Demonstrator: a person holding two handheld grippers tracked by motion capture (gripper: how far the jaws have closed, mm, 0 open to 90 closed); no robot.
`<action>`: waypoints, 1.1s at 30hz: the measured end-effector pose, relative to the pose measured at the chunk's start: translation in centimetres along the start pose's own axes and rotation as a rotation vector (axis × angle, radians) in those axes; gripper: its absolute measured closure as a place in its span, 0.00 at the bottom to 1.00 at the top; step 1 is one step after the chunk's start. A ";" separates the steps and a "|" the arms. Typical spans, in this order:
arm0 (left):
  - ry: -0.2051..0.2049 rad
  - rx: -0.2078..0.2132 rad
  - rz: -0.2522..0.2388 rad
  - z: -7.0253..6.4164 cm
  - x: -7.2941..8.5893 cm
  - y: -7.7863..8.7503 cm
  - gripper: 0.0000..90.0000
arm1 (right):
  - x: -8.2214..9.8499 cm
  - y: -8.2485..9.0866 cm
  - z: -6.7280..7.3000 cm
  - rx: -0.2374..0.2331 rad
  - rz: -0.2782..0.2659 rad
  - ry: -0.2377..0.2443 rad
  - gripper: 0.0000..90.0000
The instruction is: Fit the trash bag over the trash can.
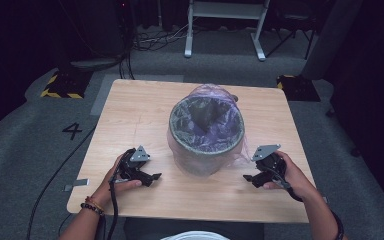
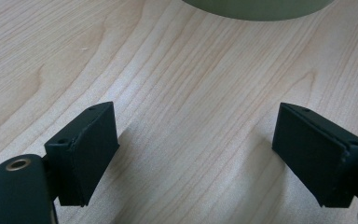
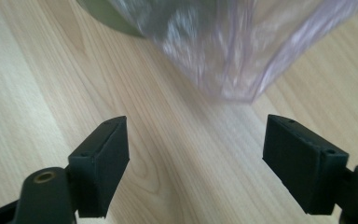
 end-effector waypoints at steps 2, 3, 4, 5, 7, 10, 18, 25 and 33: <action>0.000 0.000 0.000 0.0 0.0 0.0 0.15 | 1.0 -0.5 0.1 0.009 0.008 -0.019 0.25; 0.000 0.000 0.000 0.0 0.0 0.0 0.15 | 1.3 -0.7 0.1 0.004 0.005 -0.029 0.25; 0.000 0.000 0.000 0.0 0.0 0.0 0.15 | 1.9 -1.0 0.2 -0.001 0.002 -0.042 0.25; 0.000 0.000 0.000 0.0 0.0 0.0 0.15 | 2.1 -1.0 0.3 -0.001 0.003 -0.044 0.25; 0.000 0.000 0.000 0.0 0.0 0.0 0.15 | 2.7 -1.3 0.3 0.001 0.006 -0.052 0.25; 0.000 0.000 0.000 0.0 0.0 0.0 0.15 | 3.6 -1.5 0.4 0.009 -0.005 -0.073 0.25; 0.000 0.000 0.000 0.0 0.0 0.0 0.15 | 5.7 -1.5 0.3 0.037 -0.036 -0.117 0.25; 0.000 0.000 0.000 0.0 0.0 0.0 0.15 | 7.0 -1.2 0.2 0.052 -0.093 -0.176 0.23; 0.001 0.000 0.000 0.0 0.0 0.0 0.15 | 9.4 -0.8 -0.4 0.095 -0.206 -0.309 0.19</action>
Point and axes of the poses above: each handheld gripper's, and its own axes: y roughly backward along the jaws, x roughly out of its underside, z roughly to its left, the point moved 8 cm from there along -y, roughly forward along the jaws, and after that the axes turned 14 degrees about y, right-handed, at the moved point
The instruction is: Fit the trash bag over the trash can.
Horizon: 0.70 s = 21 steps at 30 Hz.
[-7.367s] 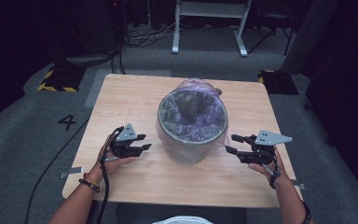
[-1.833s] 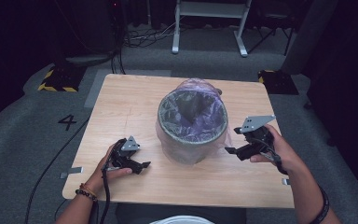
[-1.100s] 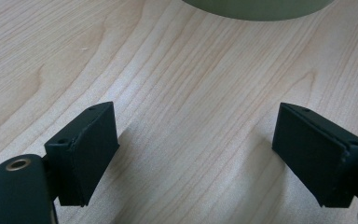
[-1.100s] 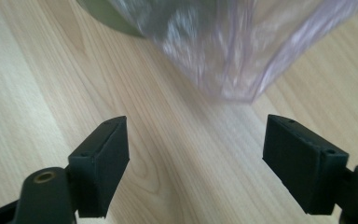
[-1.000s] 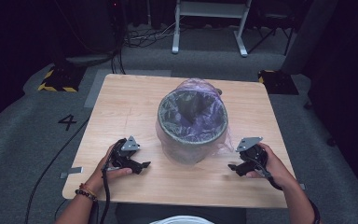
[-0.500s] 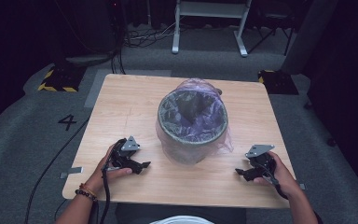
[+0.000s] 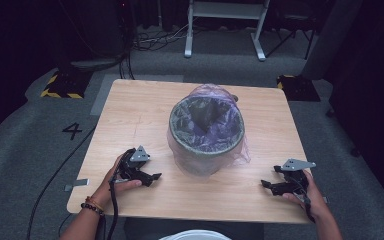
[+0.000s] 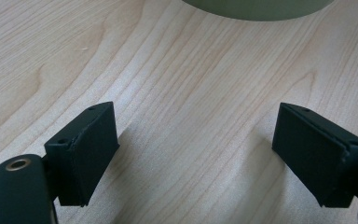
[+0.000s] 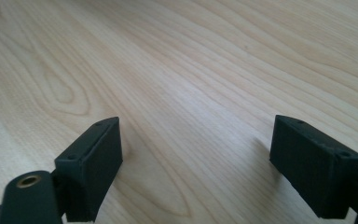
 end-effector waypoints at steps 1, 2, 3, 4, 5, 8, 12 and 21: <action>0.000 0.000 0.000 0.0 0.0 0.0 0.15 | 0.2 0.1 -0.2 0.013 -0.012 -0.007 0.19; -0.001 0.000 0.000 0.0 0.0 0.0 0.15 | 0.3 0.1 -0.3 0.024 -0.026 -0.017 0.19; 0.000 0.000 0.000 0.0 0.0 0.0 0.15 | 0.5 0.2 -0.5 0.030 -0.026 -0.023 0.19; 0.000 0.000 0.000 0.0 0.0 0.0 0.15 | 0.7 0.3 -0.8 0.039 -0.025 -0.029 0.18; 0.000 0.001 0.000 0.0 0.0 0.0 0.15 | 0.8 0.4 -1.0 0.048 -0.020 -0.037 0.18; -0.001 0.004 0.000 0.0 0.0 0.0 0.15 | 1.1 0.5 -1.6 0.067 -0.018 -0.057 0.18; -0.001 0.005 0.000 0.0 0.0 0.0 0.15 | 1.1 0.6 -1.6 0.101 -0.009 -0.083 0.17; 0.001 0.000 -0.001 0.0 0.0 0.0 0.15 | 1.1 0.5 -1.6 0.099 -0.009 -0.085 0.17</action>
Point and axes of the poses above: each handheld gripper's, and its own axes: y roughly backward along the jaws, x roughly out of its underside, z roughly to its left, the point moved 8 cm from there along -y, roughly forward along the jaws, and after that the axes turned 14 degrees about y, right-handed, at the moved point
